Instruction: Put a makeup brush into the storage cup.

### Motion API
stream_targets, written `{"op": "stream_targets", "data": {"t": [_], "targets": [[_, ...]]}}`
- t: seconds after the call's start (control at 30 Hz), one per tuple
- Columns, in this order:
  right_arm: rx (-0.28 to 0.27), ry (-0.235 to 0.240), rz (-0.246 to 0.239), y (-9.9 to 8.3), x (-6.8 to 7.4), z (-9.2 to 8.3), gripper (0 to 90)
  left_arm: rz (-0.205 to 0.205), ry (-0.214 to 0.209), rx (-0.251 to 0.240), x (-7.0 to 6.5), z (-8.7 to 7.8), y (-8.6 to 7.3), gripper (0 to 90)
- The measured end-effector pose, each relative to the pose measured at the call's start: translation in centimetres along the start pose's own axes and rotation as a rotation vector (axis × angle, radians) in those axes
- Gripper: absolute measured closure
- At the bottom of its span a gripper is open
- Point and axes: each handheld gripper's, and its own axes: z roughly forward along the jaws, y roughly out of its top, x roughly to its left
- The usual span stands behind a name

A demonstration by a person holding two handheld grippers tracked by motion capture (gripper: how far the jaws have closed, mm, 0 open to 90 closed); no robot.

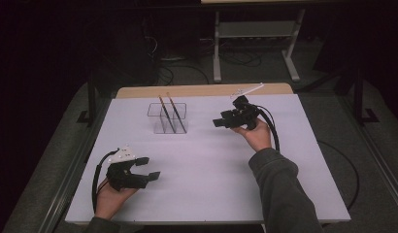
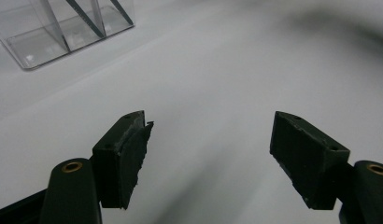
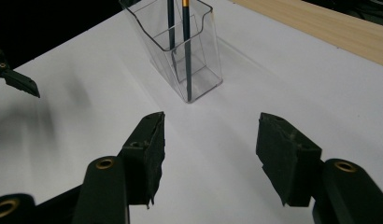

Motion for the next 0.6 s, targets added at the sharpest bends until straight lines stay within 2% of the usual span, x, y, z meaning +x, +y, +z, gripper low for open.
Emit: {"op": "stream_targets", "data": {"t": [0.6], "targets": [[-0.008,-0.002,0.025,-2.8,-0.3,-1.2,38.9,0.021,0.009,-0.008,-0.2,0.3,0.4,25.3]]}}
